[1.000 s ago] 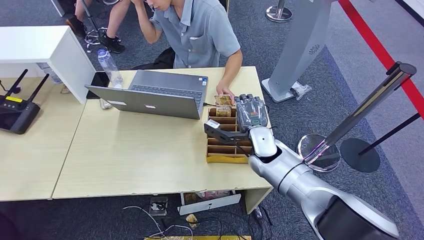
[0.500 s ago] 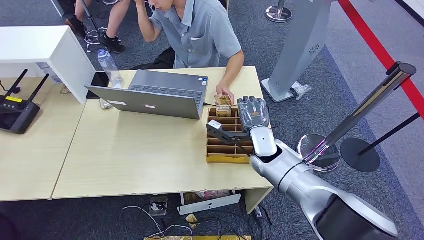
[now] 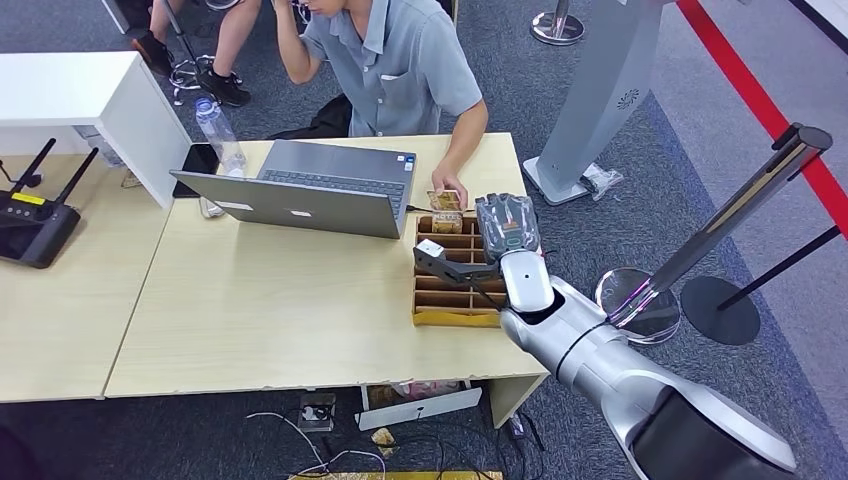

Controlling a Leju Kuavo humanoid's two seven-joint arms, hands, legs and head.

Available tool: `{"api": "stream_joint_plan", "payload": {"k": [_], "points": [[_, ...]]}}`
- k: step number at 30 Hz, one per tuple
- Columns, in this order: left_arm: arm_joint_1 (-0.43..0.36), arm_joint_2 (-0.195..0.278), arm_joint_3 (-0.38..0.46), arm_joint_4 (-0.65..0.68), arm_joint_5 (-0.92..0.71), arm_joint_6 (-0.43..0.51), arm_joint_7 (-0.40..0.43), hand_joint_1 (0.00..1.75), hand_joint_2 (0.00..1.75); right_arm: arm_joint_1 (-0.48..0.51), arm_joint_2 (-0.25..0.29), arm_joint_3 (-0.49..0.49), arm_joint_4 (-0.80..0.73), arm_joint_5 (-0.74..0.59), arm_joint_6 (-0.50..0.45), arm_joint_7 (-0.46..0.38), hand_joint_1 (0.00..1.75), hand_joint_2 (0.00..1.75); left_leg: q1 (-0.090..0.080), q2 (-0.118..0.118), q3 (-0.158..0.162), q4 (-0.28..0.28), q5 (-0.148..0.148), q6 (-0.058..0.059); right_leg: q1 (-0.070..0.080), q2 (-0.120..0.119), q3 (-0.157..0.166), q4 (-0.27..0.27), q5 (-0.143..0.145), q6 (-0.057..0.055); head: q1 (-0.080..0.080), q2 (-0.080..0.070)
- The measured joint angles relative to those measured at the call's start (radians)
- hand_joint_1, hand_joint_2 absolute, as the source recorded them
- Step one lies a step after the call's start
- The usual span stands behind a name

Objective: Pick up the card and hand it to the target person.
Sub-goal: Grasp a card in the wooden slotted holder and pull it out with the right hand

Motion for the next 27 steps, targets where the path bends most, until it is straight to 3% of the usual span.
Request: {"api": "stream_joint_plan", "payload": {"k": [5,9,27], "points": [[0.000,0.000,0.000,0.000,0.000,0.000,0.000,0.00,0.00,-0.002,0.000,0.000,0.000,0.000,0.001,0.000,1.28,1.75,0.000,0.000,0.000,0.000,0.000,0.000,0.000,0.000,0.000,0.000,0.000,0.000,0.000,0.000],[0.000,0.000,0.000,0.000,0.000,0.000,0.000,0.00,0.00,-0.004,0.000,0.000,0.000,0.001,0.001,0.000,1.75,1.75,0.000,0.000,0.000,0.000,0.000,0.000,0.000,0.000,0.000,0.000,0.000,0.000,0.000,0.000],[0.010,0.000,0.002,0.000,-0.001,0.004,-0.011,0.00,0.00,-0.035,-0.017,0.016,-0.122,0.082,0.042,-0.011,1.75,1.75,0.000,0.000,0.000,0.000,0.000,0.000,0.000,0.000,0.000,0.000,0.000,0.000,0.000,0.000]]}}
